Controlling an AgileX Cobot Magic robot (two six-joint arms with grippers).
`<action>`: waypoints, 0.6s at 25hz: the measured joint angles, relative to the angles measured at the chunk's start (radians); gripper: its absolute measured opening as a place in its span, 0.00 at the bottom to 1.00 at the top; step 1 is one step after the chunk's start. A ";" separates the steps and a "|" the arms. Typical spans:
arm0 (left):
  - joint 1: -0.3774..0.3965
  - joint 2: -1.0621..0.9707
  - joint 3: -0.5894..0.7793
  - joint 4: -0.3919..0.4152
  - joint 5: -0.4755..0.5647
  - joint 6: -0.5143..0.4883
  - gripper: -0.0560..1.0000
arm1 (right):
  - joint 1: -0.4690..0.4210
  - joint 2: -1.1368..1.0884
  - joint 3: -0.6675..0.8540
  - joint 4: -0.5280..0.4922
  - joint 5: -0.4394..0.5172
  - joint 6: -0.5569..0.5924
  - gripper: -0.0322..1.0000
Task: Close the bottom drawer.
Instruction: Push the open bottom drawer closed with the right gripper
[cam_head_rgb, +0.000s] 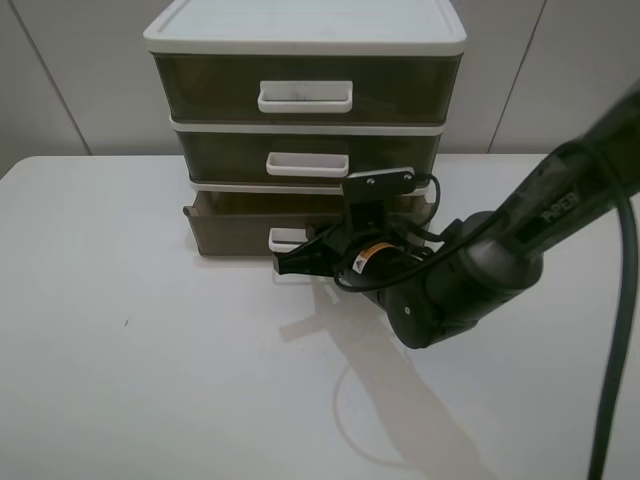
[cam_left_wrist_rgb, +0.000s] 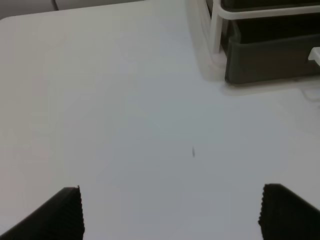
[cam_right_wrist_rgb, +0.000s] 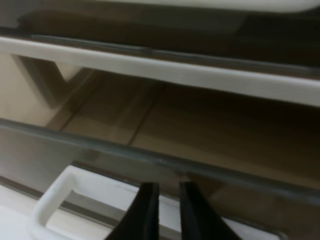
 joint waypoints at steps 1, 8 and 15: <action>0.000 0.000 0.000 0.000 0.000 0.000 0.73 | -0.003 0.008 -0.011 0.000 -0.003 0.000 0.05; 0.000 0.000 0.000 0.000 0.000 0.000 0.73 | -0.003 0.053 -0.074 -0.001 -0.018 0.000 0.05; 0.000 0.000 0.000 0.000 0.000 0.000 0.73 | -0.003 0.074 -0.109 0.024 -0.022 0.000 0.05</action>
